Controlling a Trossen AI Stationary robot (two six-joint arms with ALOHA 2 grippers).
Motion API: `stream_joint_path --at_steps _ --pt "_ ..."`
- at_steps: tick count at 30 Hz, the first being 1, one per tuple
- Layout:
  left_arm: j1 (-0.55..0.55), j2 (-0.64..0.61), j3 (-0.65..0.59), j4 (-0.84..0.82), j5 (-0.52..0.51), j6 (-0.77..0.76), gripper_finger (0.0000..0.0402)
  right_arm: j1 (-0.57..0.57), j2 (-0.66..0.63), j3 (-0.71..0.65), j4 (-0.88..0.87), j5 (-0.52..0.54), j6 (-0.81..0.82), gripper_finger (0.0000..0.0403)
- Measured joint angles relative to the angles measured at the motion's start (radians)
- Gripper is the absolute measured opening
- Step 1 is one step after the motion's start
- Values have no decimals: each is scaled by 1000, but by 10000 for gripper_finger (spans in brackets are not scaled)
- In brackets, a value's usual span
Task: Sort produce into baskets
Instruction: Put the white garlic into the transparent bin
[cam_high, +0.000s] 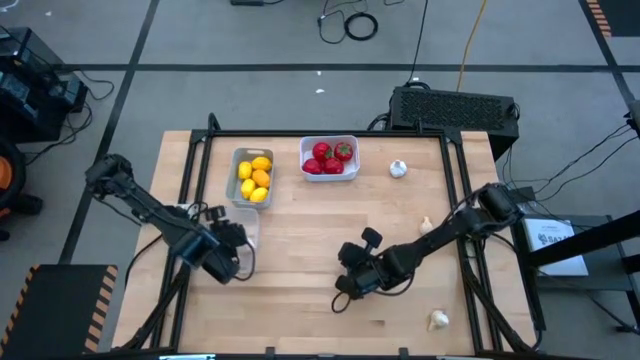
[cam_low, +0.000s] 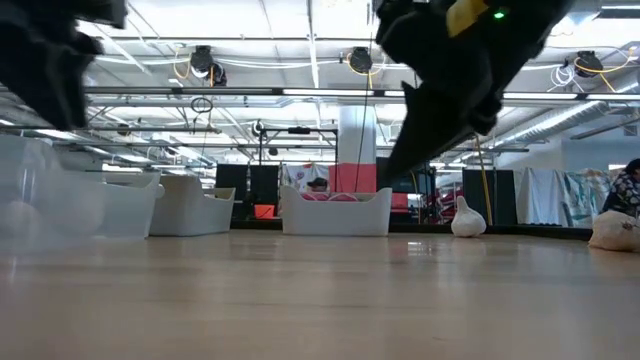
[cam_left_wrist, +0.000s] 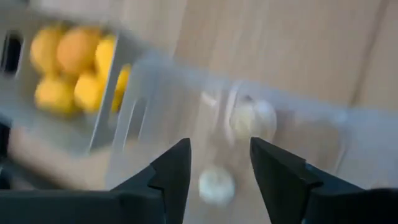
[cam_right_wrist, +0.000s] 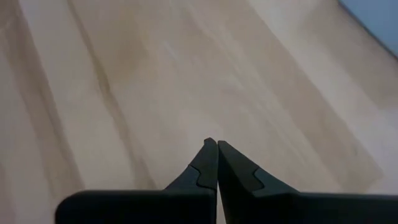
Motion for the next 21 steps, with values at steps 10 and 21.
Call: stream_joint_path --at_steps 10,21 --pt "105 0 -107 699 -54 637 176 -3 -13 0 -273 0 322 0" --pt "234 -51 -229 1116 31 991 176 -308 -212 3 -732 -99 452 6"
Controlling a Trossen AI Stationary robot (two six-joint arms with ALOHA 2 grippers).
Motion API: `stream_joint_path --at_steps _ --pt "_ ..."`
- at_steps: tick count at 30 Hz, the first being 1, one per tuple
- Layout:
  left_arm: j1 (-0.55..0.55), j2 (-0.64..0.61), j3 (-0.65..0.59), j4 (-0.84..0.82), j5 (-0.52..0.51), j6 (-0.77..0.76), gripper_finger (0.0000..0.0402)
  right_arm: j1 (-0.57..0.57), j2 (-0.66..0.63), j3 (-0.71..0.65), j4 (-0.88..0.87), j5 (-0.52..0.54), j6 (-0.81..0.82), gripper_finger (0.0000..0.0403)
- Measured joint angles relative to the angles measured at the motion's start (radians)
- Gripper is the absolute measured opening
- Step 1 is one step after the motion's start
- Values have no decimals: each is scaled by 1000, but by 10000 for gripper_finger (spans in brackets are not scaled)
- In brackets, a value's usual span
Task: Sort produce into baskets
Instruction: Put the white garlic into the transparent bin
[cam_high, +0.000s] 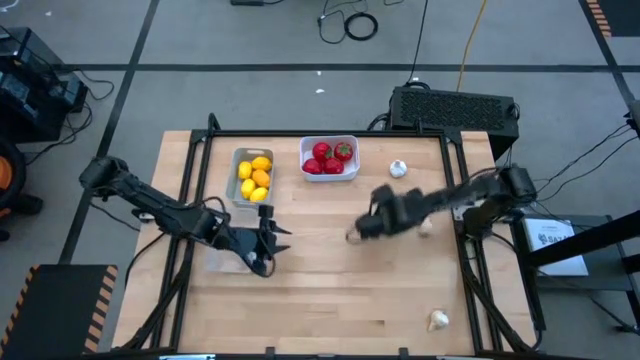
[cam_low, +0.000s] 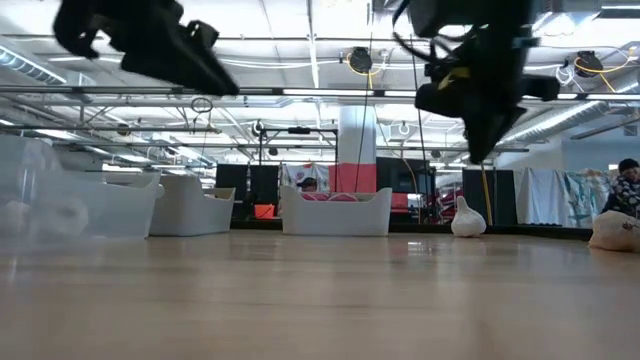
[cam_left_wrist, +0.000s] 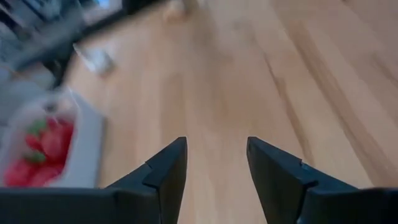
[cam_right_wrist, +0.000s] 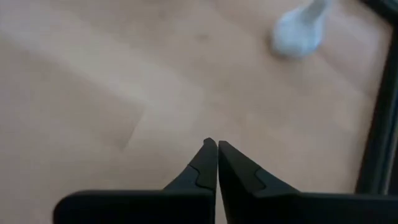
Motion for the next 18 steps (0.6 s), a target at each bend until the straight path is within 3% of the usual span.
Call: stream_joint_path --at_steps 9,14,18 --pt "130 -337 -239 287 44 178 176 -345 -127 -23 35 -73 -313 80" --pt "194 -517 -314 297 105 257 176 -448 -156 -23 128 -76 -460 132" --pt "226 -584 -314 281 109 268 176 -500 -158 -23 176 -80 -530 166"
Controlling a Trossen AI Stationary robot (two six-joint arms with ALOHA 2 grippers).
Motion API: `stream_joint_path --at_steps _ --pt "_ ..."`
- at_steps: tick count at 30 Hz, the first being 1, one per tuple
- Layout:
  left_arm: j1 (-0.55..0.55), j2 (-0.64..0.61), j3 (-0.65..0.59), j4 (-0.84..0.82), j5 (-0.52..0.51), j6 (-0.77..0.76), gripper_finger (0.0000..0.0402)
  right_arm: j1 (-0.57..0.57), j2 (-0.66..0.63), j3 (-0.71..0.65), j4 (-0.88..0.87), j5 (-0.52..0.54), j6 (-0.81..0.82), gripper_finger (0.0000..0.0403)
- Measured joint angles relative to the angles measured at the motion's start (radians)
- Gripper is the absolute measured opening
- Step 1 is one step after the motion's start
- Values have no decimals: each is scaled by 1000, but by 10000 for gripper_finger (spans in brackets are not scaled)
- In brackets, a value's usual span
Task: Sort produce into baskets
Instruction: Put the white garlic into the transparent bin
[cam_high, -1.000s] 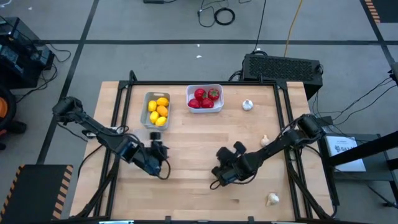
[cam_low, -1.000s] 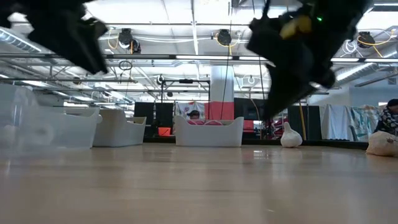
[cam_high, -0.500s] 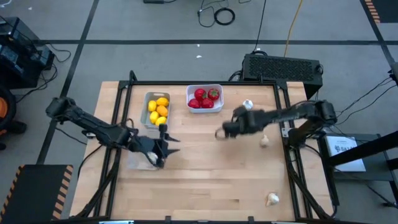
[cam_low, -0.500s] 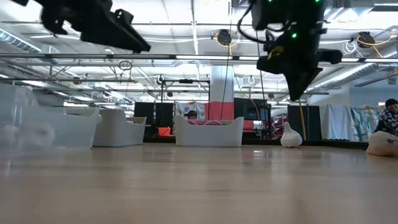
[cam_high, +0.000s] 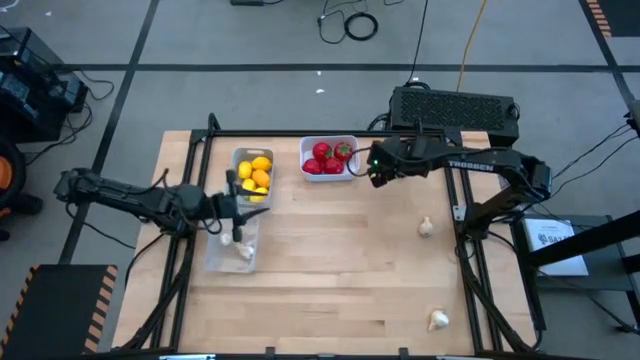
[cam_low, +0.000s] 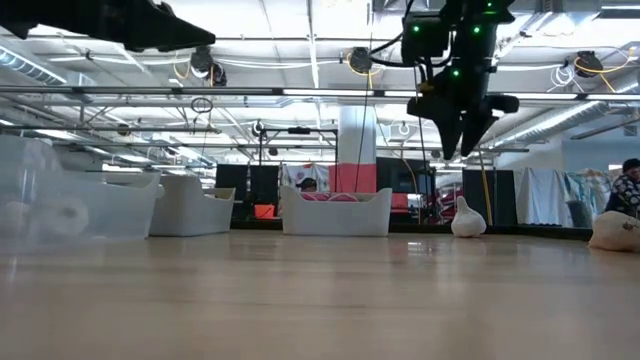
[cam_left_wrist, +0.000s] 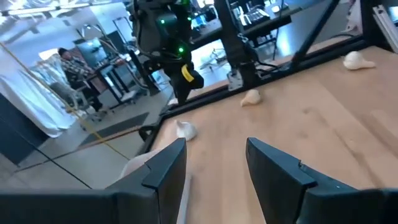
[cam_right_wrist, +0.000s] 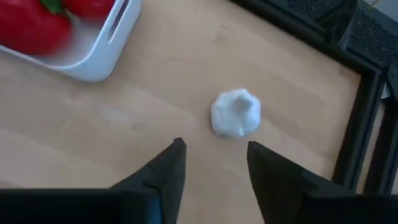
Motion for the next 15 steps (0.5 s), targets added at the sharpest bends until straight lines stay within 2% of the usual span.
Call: stream_joint_path --at_steps 8,15 --pt "61 4 0 -1 49 57 176 -97 8 0 69 1 -115 212" --pt "101 8 0 -10 63 65 176 -165 24 -10 156 -51 -209 219"
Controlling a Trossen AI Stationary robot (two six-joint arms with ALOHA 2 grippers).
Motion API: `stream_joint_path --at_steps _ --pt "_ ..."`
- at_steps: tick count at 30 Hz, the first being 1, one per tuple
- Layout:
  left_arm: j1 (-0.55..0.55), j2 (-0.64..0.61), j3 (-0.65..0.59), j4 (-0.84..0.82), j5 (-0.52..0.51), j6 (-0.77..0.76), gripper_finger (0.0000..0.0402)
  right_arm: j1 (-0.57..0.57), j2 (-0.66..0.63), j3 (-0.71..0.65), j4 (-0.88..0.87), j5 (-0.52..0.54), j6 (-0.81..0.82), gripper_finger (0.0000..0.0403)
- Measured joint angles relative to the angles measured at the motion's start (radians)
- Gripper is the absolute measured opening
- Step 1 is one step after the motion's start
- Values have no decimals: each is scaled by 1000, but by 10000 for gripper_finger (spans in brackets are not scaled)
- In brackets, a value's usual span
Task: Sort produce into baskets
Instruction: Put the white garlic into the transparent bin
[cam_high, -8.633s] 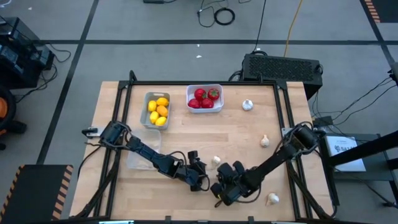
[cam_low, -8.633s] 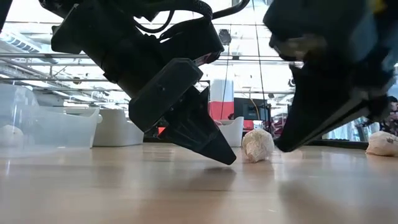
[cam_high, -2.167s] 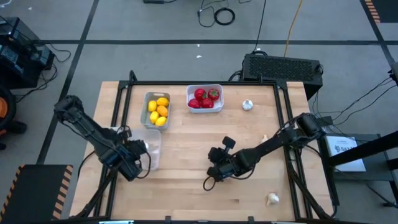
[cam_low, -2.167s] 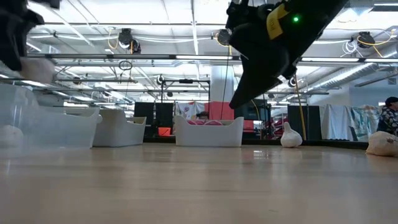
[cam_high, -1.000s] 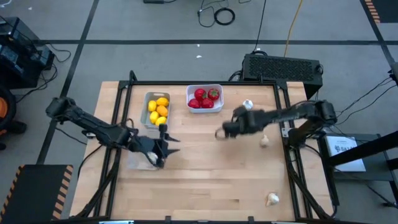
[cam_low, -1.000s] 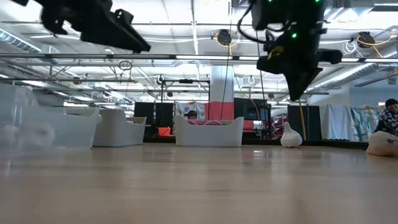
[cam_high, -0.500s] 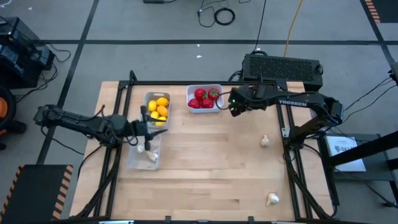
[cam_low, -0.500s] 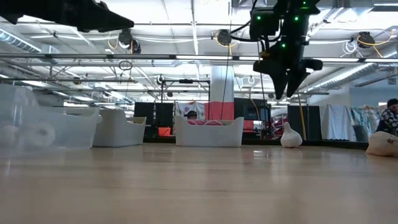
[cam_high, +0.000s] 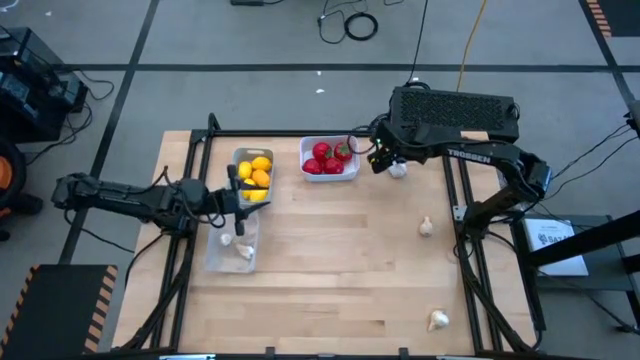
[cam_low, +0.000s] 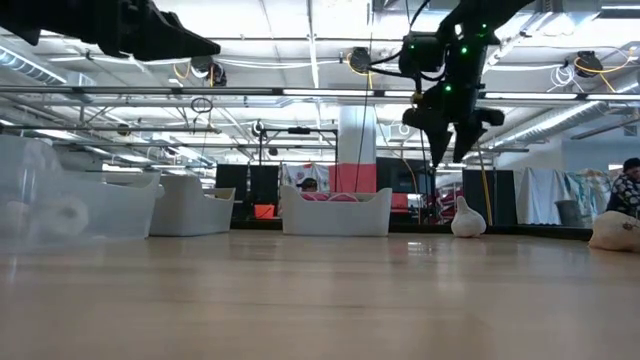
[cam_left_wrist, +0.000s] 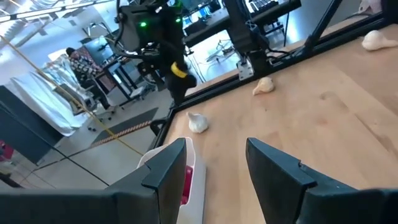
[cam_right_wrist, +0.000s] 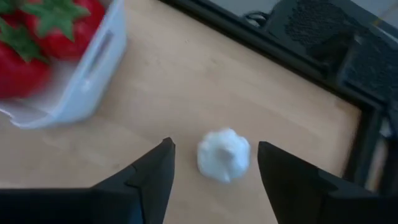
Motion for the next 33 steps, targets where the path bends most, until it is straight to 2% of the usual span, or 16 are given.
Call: stream_joint_path --at_steps 6,19,26,29,33 --pt "6 0 0 -22 12 -18 176 -38 13 -44 99 -26 -18 215" --pt "6 0 0 -44 15 -26 176 -64 14 -244 282 -17 -4 215" --pt "6 0 0 -44 16 -26 176 -64 14 -299 337 48 22 213" --pt "6 0 0 -44 16 -26 176 -63 14 -299 340 50 22 202" --pt "6 0 0 -44 16 -26 176 -63 14 -299 339 49 37 165"
